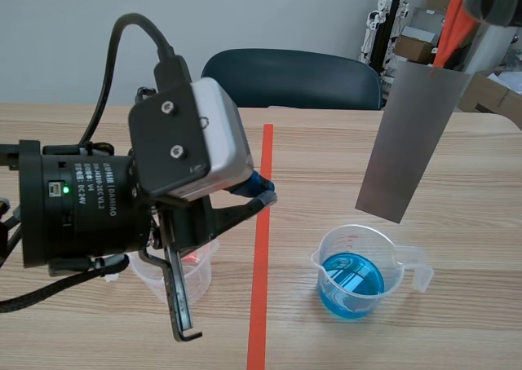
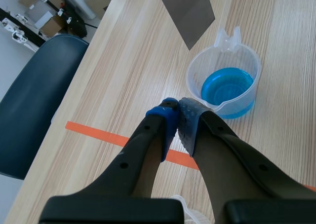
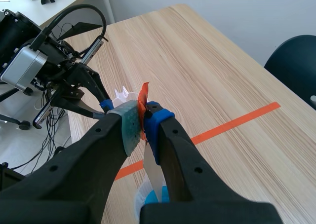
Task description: Do the redox reaction experiment. lower the plate into the blue solution
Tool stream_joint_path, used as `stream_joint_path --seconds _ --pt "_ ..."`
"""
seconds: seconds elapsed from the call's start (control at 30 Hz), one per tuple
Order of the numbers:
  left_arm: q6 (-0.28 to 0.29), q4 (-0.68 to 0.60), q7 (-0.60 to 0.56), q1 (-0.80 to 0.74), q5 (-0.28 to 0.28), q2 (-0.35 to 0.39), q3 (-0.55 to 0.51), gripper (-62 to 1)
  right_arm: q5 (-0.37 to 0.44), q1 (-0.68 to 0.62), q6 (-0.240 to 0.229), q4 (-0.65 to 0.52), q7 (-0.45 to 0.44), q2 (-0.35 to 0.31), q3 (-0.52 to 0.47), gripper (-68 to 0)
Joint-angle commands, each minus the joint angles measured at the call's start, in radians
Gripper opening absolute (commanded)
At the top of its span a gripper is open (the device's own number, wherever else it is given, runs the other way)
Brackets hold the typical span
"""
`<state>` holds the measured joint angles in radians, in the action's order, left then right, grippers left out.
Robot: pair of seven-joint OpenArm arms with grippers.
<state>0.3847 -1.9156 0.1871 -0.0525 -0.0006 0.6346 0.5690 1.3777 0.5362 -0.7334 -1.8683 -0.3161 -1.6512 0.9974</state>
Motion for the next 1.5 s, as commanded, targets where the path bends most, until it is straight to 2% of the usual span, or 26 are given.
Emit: stream_joint_path --seconds 0.0,0.4,1.3,1.47 --pt "-0.007 -0.011 -0.011 0.000 -0.010 -0.005 0.001 -58.2 0.014 0.009 -0.012 -0.003 -0.016 0.000 -0.017 -67.7" --pt "-0.005 -0.011 -0.011 0.000 -0.017 -0.005 0.001 -58.2 0.014 0.009 -0.012 -0.003 0.004 0.000 -0.017 -67.7" --pt "-0.005 -0.011 -0.011 -0.003 -0.021 -0.005 0.001 -58.2 0.014 0.010 -0.012 -0.003 -0.017 0.001 -0.017 -67.7" --pt "-0.005 -0.011 -0.026 -0.003 -0.040 -0.006 0.001 -58.2 0.014 0.010 -0.012 -0.003 -0.024 0.001 -0.017 -67.7"
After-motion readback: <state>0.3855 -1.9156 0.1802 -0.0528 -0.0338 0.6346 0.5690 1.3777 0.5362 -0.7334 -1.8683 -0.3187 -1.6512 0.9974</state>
